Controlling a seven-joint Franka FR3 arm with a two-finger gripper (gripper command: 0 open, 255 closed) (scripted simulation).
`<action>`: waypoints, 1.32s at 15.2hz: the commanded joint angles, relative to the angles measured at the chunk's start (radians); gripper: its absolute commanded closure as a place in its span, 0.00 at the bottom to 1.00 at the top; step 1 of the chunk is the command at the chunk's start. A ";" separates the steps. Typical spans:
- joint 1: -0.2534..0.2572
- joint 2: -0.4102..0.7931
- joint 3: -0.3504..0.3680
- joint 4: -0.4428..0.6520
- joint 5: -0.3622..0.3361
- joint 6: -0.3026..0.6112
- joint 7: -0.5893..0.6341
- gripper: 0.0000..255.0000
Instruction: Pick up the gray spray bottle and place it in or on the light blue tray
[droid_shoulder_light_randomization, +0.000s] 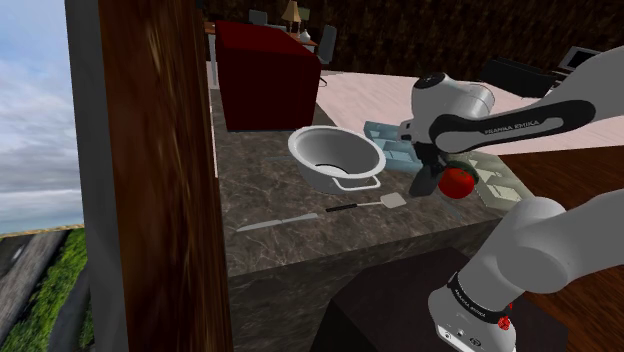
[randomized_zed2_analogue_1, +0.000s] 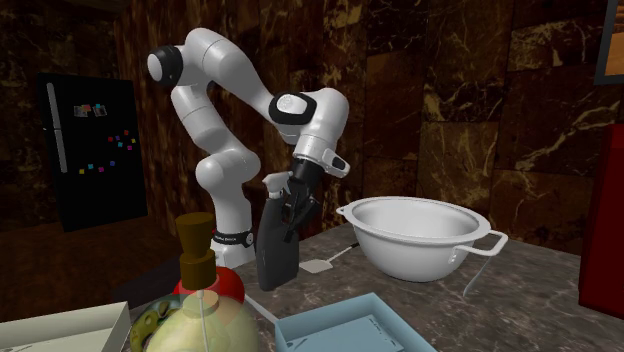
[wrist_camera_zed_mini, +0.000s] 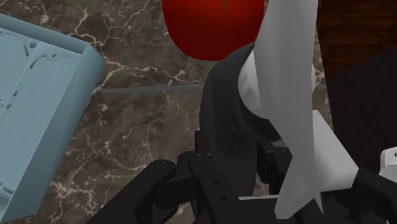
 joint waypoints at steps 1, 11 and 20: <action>0.002 -0.018 0.008 0.013 0.011 -0.029 -0.014 1.00; 0.009 -0.079 0.047 0.100 0.057 -0.163 -0.084 1.00; 0.015 -0.106 0.078 0.194 0.089 -0.271 -0.141 1.00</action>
